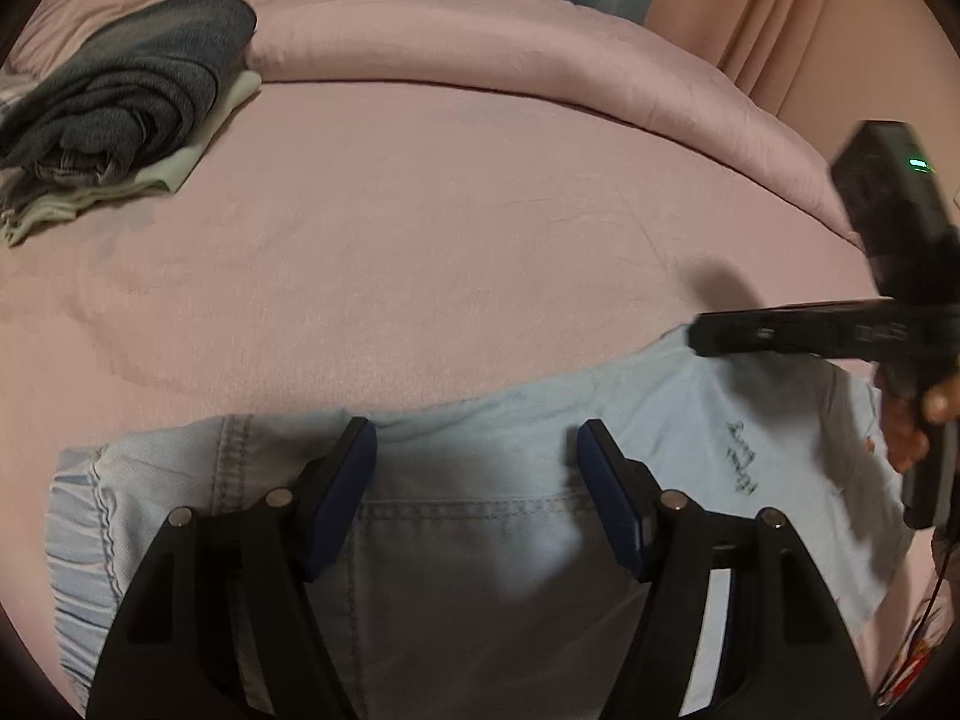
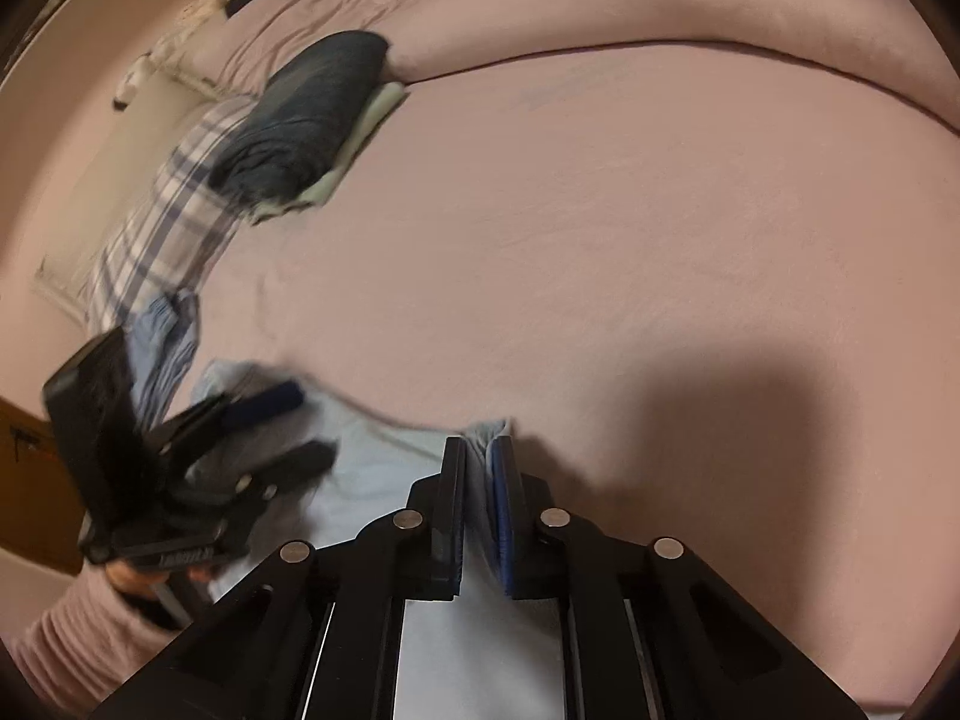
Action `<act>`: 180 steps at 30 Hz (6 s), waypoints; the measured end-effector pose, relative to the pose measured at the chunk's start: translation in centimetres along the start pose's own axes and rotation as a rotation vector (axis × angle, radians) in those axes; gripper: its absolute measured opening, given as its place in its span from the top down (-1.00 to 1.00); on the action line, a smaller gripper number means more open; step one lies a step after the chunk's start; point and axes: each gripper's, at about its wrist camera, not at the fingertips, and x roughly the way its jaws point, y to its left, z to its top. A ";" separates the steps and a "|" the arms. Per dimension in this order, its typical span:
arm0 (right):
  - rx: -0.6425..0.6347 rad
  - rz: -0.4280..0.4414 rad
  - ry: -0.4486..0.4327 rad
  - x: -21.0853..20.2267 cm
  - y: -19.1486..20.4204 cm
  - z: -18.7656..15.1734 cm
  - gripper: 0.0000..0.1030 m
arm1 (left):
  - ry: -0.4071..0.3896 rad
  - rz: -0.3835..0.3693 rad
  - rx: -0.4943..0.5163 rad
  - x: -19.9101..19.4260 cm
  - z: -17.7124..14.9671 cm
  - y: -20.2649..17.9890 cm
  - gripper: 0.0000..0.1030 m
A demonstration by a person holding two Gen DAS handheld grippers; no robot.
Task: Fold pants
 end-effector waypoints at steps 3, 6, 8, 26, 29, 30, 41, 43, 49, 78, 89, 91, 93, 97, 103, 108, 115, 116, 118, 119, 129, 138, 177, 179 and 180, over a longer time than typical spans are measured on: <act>0.057 -0.007 -0.005 1.2 -1.1 0.3 0.86 | 0.005 0.012 0.009 0.3 0.5 0.2 -0.36; 0.112 0.027 -0.080 -1.1 -1.4 -0.2 0.82 | 0.031 0.074 0.038 -0.4 0.9 -1.1 -0.36; 0.124 0.027 -0.162 -4.3 -1.7 -0.9 0.81 | 0.017 0.053 0.062 -1.0 1.0 -2.2 -0.37; 0.247 -0.274 -0.290 -12.1 -8.1 -10.7 0.68 | 0.130 -0.046 0.279 5.7 1.9 -17.3 -0.57; 0.359 -0.225 -0.408 -16.2 -9.2 -14.5 0.30 | 0.117 -0.067 0.245 3.8 1.6 -17.4 -0.57; 0.415 -0.215 -0.468 -18.4 -9.8 -17.1 0.24 | 0.108 -0.085 0.237 3.1 1.3 -17.5 -0.57; 0.845 -0.317 -0.760 -28.2 -12.6 -37.5 -0.09 | 0.105 -0.276 0.172 -0.4 -2.8 -23.3 -0.61; 0.873 -0.298 -0.757 -27.6 -13.3 -38.0 -0.10 | 0.120 -0.280 0.172 -0.1 -3.2 -24.2 -0.61; 0.940 -0.228 -0.796 -25.3 -15.7 -36.4 -0.09 | 0.169 -0.271 0.175 0.3 -4.6 -26.4 -0.61; 0.135 -0.434 -0.661 -21.8 -2.7 -25.2 0.78 | 0.312 -0.828 -0.238 3.3 -2.0 -29.6 -0.54; -0.023 -0.428 -0.540 -17.0 0.3 -23.9 0.78 | 0.369 -0.777 -0.369 5.6 -2.2 -25.3 0.47; -0.049 -0.443 -0.535 -16.9 0.9 -23.8 0.78 | 0.343 -0.717 -0.348 4.9 -1.8 -24.3 0.66; -0.071 -0.454 -0.532 -16.7 1.5 -23.4 0.78 | 0.300 -0.691 -0.332 3.8 -1.2 -23.4 0.81; -0.121 -0.463 -0.531 -16.0 3.3 -22.8 0.78 | 0.241 -0.637 -0.278 2.5 -0.3 -22.7 0.84; -0.202 -0.437 -0.496 -13.5 6.2 -21.8 0.78 | 0.185 -0.559 -0.240 1.0 -0.5 -19.7 0.84; -0.232 -0.409 -0.447 -11.1 7.6 -21.7 0.78 | 0.182 -0.524 -0.274 1.5 -1.1 -17.4 0.84; -0.278 -0.390 -0.428 -10.3 8.8 -21.3 0.78 | 0.156 -0.505 -0.282 0.6 -1.3 -14.7 0.83; -0.283 -0.392 -0.414 -10.0 8.9 -21.2 0.78 | 0.165 -0.485 -0.293 1.0 -1.3 -14.3 0.83; -0.271 -0.380 -0.375 -9.2 8.6 -21.0 0.78 | 0.159 -0.462 -0.322 1.4 -1.5 -13.5 0.83; -0.260 -0.361 -0.365 -8.9 8.4 -21.0 0.78 | 0.157 -0.460 -0.339 1.5 -1.7 -12.9 0.83; -0.174 -0.089 -0.345 -11.9 6.9 -21.9 0.00 | 0.078 -0.317 -0.346 -1.1 -1.9 -10.3 0.34; -0.006 -0.442 -0.449 -18.7 1.1 -22.2 0.42 | 0.064 -0.509 -0.168 -2.7 -1.1 -18.8 0.34; -0.141 -0.237 -0.244 -10.1 4.3 -14.0 0.89 | 0.088 -0.330 -0.188 -1.0 -8.4 -14.5 0.94; -0.141 -0.239 -0.233 -10.4 4.8 -15.6 0.89 | 0.089 -0.334 -0.193 -1.0 -8.4 -14.3 0.94; -0.139 -0.234 -0.222 -10.4 4.8 -16.2 0.89 | 0.090 -0.335 -0.195 -0.9 -8.2 -14.4 0.94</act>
